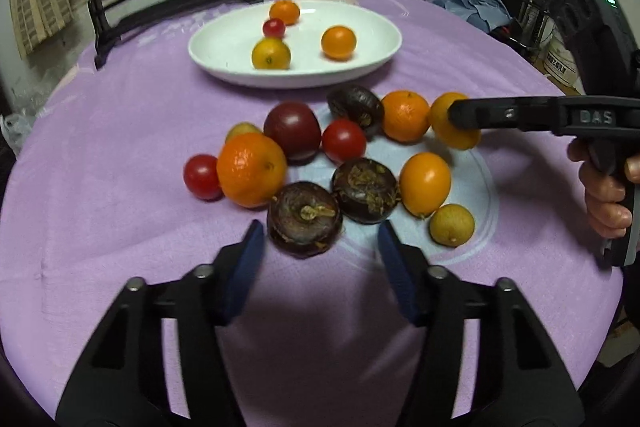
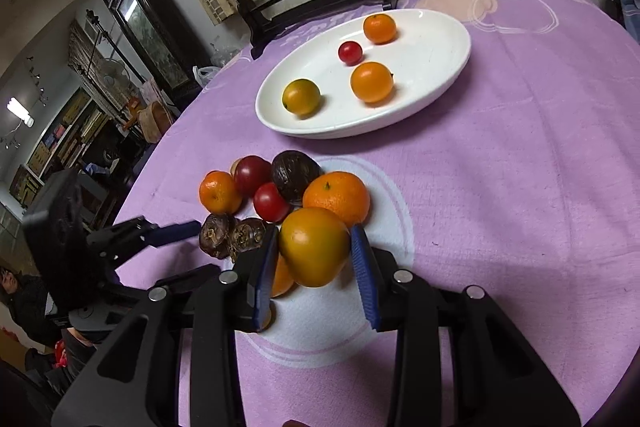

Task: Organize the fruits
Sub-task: 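Grasp a yellow-orange tomato with the right tool while the left tool grasps a dark brown fruit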

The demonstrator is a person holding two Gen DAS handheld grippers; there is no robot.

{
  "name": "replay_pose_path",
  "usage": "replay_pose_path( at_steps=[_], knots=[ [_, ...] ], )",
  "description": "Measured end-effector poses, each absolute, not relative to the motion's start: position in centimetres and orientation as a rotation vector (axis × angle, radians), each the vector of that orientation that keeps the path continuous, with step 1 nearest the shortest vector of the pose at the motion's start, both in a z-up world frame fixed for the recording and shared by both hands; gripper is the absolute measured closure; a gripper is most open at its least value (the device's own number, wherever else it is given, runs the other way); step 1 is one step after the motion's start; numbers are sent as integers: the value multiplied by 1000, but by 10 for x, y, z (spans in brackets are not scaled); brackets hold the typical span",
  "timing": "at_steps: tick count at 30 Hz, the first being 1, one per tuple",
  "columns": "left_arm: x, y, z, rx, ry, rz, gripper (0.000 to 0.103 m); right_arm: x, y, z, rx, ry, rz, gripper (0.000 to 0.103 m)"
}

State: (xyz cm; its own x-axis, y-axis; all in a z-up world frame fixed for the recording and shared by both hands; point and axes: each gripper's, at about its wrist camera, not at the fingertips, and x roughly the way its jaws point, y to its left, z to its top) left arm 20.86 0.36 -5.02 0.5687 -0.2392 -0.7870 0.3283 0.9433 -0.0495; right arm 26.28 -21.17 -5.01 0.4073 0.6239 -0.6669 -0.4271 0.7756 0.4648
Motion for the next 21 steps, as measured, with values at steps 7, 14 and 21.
replay_pose_path(
  at_steps=[7, 14, 21],
  knots=[
    [222, 9, -59, 75, 952, -314, 58, 259, -209, -46, 230, 929, 678, 66],
    [227, 3, -60, 122, 942, -298, 60, 256, -210, -43, 227, 910, 680, 66],
    [224, 8, -56, 88, 934, -324, 61, 255, -210, -42, 226, 911, 686, 66]
  ],
)
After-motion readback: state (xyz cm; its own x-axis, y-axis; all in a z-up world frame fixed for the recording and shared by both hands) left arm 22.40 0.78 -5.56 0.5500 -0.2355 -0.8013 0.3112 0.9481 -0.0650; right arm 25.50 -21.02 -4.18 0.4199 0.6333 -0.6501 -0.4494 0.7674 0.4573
